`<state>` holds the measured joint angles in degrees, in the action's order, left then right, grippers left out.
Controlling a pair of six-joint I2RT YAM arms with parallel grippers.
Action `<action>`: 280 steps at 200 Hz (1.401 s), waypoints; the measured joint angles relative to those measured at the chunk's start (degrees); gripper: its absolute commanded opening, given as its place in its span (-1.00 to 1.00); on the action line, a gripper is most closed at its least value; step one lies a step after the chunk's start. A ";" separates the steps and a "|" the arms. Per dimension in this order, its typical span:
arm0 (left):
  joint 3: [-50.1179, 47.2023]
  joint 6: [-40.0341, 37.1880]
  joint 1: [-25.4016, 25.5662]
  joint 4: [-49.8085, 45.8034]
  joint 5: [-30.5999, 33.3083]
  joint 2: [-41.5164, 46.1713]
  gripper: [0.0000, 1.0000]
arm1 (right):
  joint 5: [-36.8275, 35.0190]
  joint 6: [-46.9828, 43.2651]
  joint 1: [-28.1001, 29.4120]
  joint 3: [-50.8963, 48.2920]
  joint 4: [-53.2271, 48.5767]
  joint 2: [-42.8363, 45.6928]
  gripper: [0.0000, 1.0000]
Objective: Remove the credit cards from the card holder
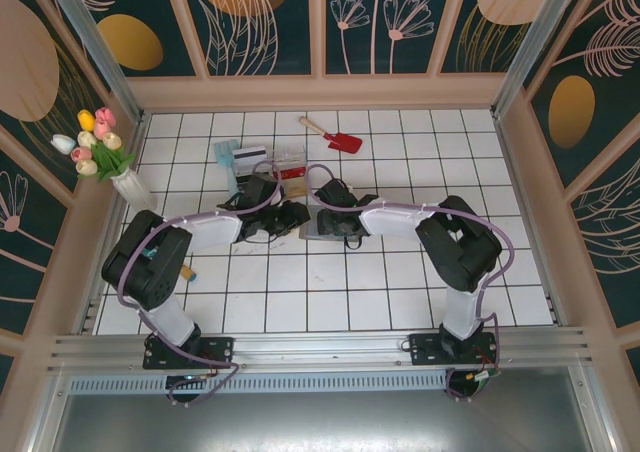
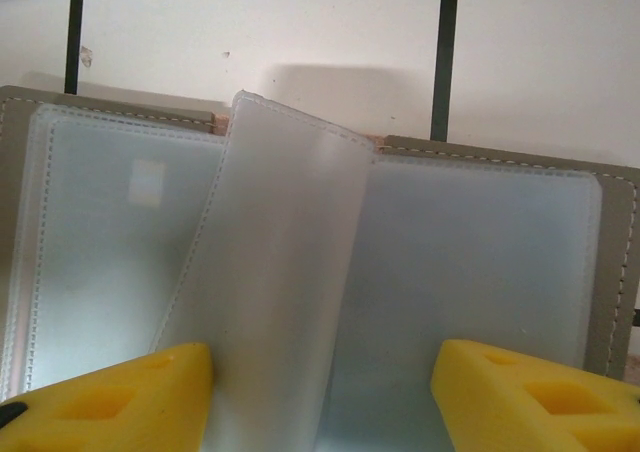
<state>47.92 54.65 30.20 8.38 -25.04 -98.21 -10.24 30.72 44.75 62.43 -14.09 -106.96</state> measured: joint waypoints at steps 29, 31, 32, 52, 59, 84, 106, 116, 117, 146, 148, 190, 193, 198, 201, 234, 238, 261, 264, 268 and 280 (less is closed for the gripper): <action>1.95 0.02 0.87 -0.09 0.04 -2.89 -0.37 | 0.02 0.02 0.00 -0.24 0.33 0.09 0.27; 2.12 -0.02 0.98 -0.20 0.11 -3.15 -0.37 | 0.00 0.00 0.00 -0.24 0.33 0.09 0.27; 2.19 -0.07 1.01 -0.24 0.13 -3.23 -0.37 | 0.02 0.02 0.00 -0.24 0.33 0.09 0.27; 3.61 -0.59 1.81 -2.16 1.25 -4.59 -0.39 | 0.00 0.00 0.00 -0.26 0.35 0.09 0.27; 3.87 -0.81 1.95 -2.80 1.75 -4.61 -0.40 | 0.02 0.00 0.00 -0.31 0.42 0.09 0.27; 5.03 -1.70 2.25 -5.35 3.91 -4.66 -0.40 | 0.02 0.00 0.02 -0.35 0.50 0.11 0.27; 5.53 -2.10 2.49 -6.67 5.53 -4.70 -0.40 | 0.02 0.00 0.02 -0.35 0.55 0.11 0.27; 5.55 -2.21 2.51 -7.10 5.90 -4.81 -0.41 | 0.02 0.00 0.02 -0.35 0.57 0.11 0.27; 5.55 -2.25 2.51 -7.13 5.92 -4.81 -0.41 | 0.02 0.02 0.02 -0.35 0.57 0.11 0.27; 5.57 -2.60 2.51 -7.72 6.14 -5.70 -0.45 | 0.02 0.02 0.02 -0.39 0.61 0.13 0.27; 5.60 -2.73 2.51 -7.74 6.14 -5.73 -0.46 | 0.02 0.02 0.02 -0.42 0.63 0.15 0.27; 6.16 -3.34 2.51 -7.78 5.95 -6.51 -0.56 | 0.22 0.00 0.00 -0.76 1.05 0.42 0.27; 6.21 -3.37 2.51 -7.78 5.86 -6.60 -0.56 | 0.22 0.00 0.00 -0.81 1.09 0.44 0.27; 6.27 -3.34 2.51 -7.76 5.75 -6.71 -0.55 | 0.26 0.00 -0.02 -0.85 1.14 0.48 0.27; 6.29 -3.37 2.51 -7.76 5.68 -6.75 -0.55 | 0.31 0.00 -0.04 -0.90 1.18 0.52 0.27; 6.64 -3.37 2.51 -7.65 4.74 -7.23 -0.55 | 1.88 0.00 -0.66 -1.31 1.70 1.11 0.25; 6.64 -3.37 2.51 -7.61 4.63 -7.23 -0.56 | 2.27 0.00 -0.79 -1.46 1.77 1.29 0.25; 6.75 -3.39 2.51 -7.52 4.33 -7.34 -0.57 | 5.03 0.02 -1.92 -3.02 2.36 3.08 0.24; 6.80 -3.39 2.58 -7.50 4.28 -7.39 -0.57 | 5.51 0.02 -2.10 -3.28 2.36 3.37 0.23; 6.86 -3.39 2.62 -7.50 4.26 -7.48 -0.57 | 5.99 0.04 -2.36 -3.67 2.36 3.76 0.23; 6.95 -3.39 2.80 -7.32 4.20 -7.69 -0.57 | 7.98 0.04 -3.32 -4.92 2.34 5.22 0.24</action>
<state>54.87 51.27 32.99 1.06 -20.84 -105.91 -2.26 30.76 41.43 57.52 -11.75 -101.73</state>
